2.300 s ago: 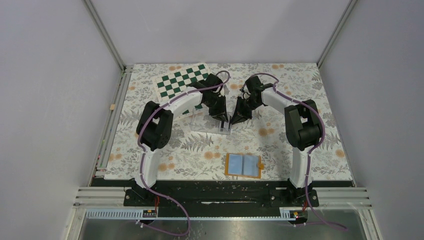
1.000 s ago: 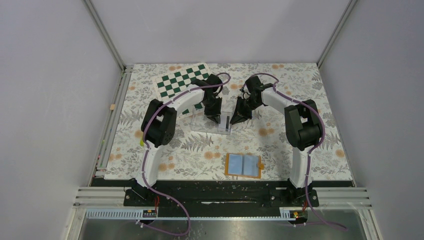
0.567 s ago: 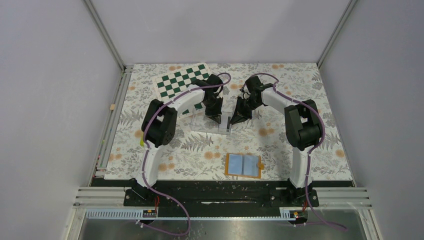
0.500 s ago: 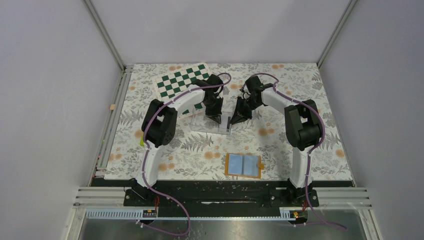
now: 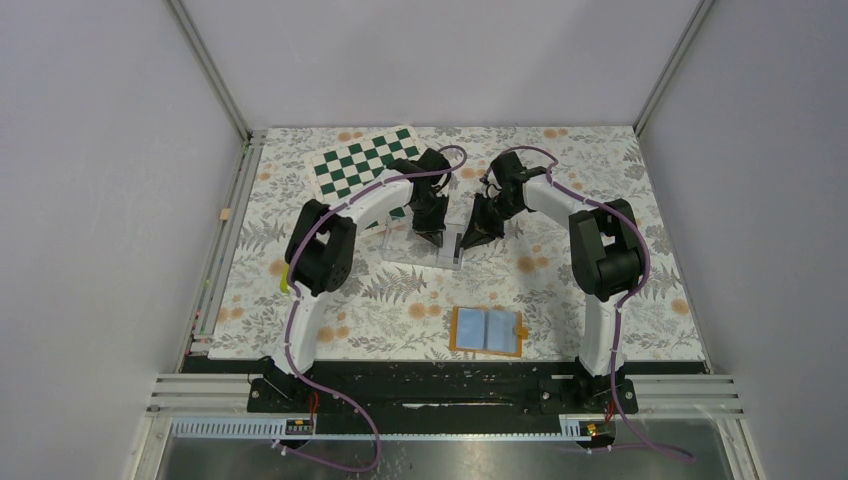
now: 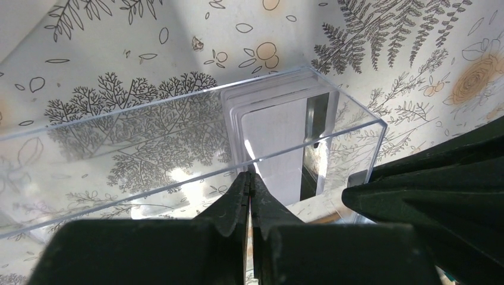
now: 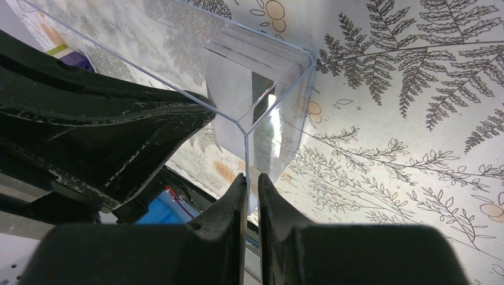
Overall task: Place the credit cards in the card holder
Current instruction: Pick up the credit card from the storage box.
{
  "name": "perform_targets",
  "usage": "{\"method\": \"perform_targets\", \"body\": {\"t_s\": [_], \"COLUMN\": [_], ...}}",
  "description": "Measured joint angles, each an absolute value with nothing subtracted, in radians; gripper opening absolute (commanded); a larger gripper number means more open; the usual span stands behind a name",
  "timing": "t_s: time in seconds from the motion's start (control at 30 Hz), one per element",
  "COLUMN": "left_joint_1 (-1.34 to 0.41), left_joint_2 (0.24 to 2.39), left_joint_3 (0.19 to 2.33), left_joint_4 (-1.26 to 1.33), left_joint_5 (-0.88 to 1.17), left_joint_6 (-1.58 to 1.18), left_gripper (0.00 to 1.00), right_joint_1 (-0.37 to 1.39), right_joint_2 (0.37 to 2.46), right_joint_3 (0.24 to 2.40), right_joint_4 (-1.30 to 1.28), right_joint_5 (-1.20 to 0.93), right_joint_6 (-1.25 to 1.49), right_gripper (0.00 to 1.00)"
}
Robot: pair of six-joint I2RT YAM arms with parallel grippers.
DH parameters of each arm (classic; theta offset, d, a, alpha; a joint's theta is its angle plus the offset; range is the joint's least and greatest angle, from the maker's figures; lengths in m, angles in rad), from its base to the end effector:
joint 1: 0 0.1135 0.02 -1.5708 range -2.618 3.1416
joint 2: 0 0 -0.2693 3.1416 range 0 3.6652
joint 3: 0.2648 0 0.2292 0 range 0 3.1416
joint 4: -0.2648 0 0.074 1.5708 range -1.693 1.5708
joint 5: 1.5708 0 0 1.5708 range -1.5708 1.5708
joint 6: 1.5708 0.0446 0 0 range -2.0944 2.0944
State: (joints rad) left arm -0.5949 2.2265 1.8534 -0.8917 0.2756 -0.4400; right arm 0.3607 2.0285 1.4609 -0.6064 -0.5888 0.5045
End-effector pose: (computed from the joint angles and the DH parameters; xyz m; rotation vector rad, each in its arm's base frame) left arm 0.3636 -0.2607 0.1907 0.2918 2.9423 -0.5818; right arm 0.3662 0.1646 0.1843 0.0315 2.8588 1.0261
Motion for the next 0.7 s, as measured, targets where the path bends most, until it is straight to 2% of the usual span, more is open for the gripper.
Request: {"method": "perform_targets", "body": {"t_s": [0.23,0.4,0.7], "left_joint_1": [-0.614,-0.625,-0.620], "left_joint_2": [2.226,2.226,2.225], "left_joint_3": [1.898,1.912,1.910], "left_joint_4": [-0.935,-0.948,-0.935], "left_joint_5": [0.230,0.208,0.234], "left_joint_6": [-0.418,-0.410,-0.422], "left_gripper": [0.00,0.07,0.06], "right_joint_1": [0.361,0.361,0.360], "right_joint_2": [2.028,2.028,2.028], "right_joint_3": [1.461,1.461,1.461], "right_joint_4": [-0.607,-0.607,-0.611], "right_joint_5": [-0.589,-0.589,-0.589], "right_joint_6": [0.505,0.505,0.505], "right_gripper": [0.04,0.04,0.04]}}
